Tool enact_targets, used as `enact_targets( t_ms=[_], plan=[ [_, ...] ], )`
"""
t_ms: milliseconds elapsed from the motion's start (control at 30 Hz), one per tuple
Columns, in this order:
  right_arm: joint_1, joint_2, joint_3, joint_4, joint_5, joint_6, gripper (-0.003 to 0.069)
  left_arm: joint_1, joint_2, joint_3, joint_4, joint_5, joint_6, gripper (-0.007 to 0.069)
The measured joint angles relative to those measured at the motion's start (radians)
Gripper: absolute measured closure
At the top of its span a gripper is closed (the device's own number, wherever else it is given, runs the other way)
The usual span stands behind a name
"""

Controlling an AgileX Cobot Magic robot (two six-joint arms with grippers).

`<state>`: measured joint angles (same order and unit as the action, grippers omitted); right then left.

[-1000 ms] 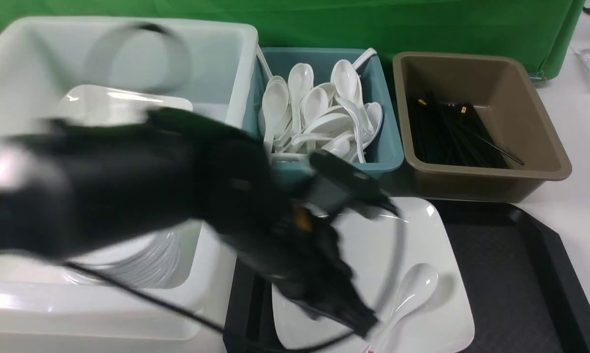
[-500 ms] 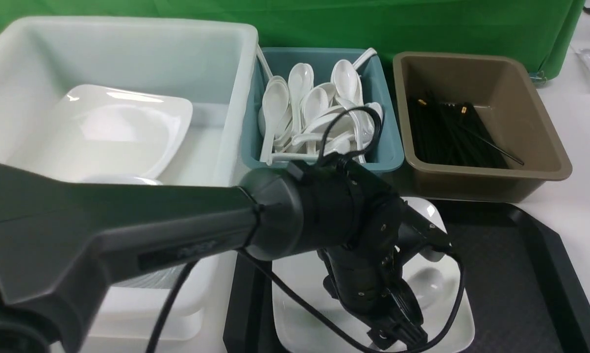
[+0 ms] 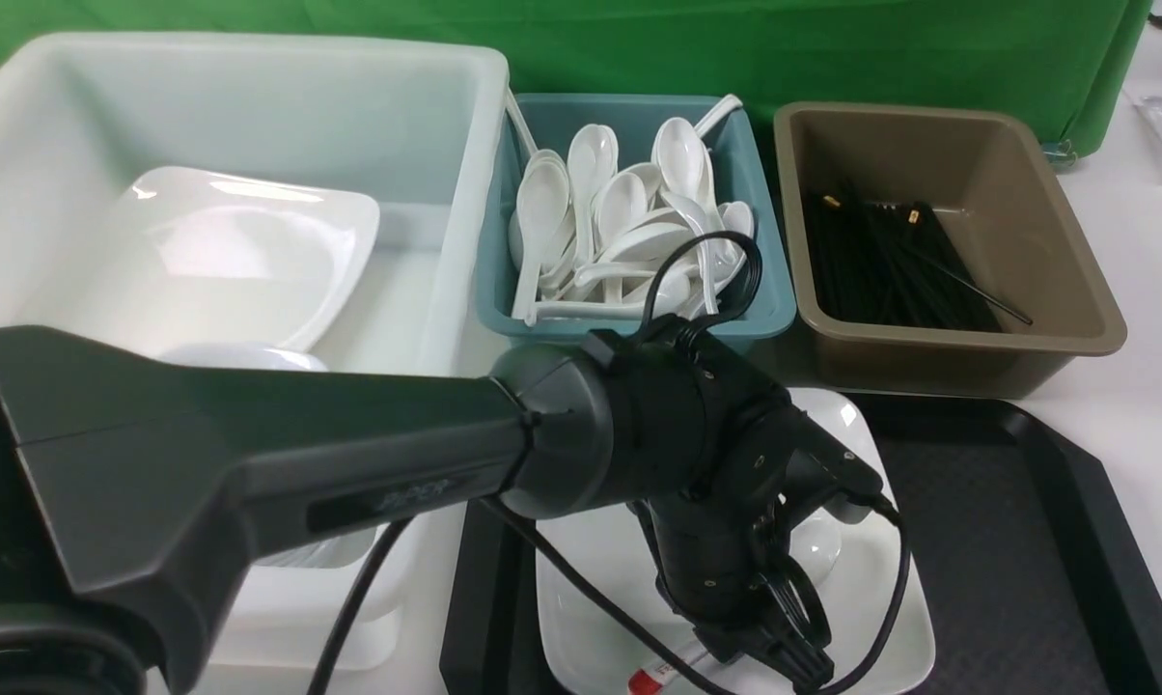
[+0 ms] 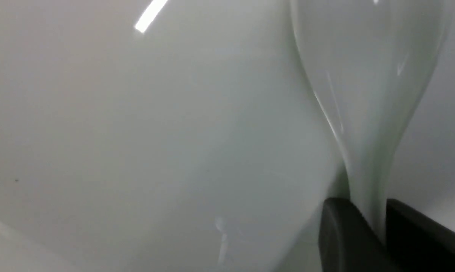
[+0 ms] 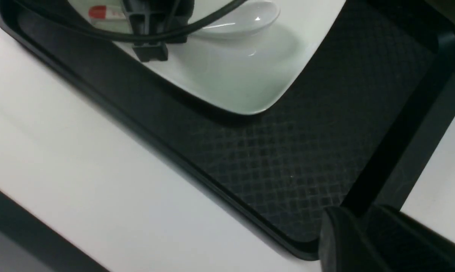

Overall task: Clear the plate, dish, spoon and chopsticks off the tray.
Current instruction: Use the left arm to grab a soup spoon from the plate, then use the left arm to put the soup spoon into the small storage box in the middle

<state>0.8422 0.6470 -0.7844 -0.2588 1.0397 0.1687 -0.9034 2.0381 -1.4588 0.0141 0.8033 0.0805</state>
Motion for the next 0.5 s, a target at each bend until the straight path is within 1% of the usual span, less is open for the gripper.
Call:
enact_targets(
  t_ms=[100,267,367,500],
  plan=[
    [0.0,0.0,0.0,-0.025,0.015,0.007,0.0515,-0.002,-0.024,-0.005,0.002,0.027,0.0,0.0552],
    [0.0,0.0,0.0,-0.079,0.025,0.056,0.0513,0.006,-0.104,-0.068,0.043,0.043,0.001,0.0552],
    [0.0,0.0,0.0,-0.102,0.025,0.081,0.0508,0.056,-0.151,-0.164,0.072,0.014,0.002,0.0552],
    [0.0,0.0,0.0,-0.103,0.02,0.103,0.0501,0.194,-0.138,-0.302,0.082,-0.088,0.004,0.0552]
  ],
)
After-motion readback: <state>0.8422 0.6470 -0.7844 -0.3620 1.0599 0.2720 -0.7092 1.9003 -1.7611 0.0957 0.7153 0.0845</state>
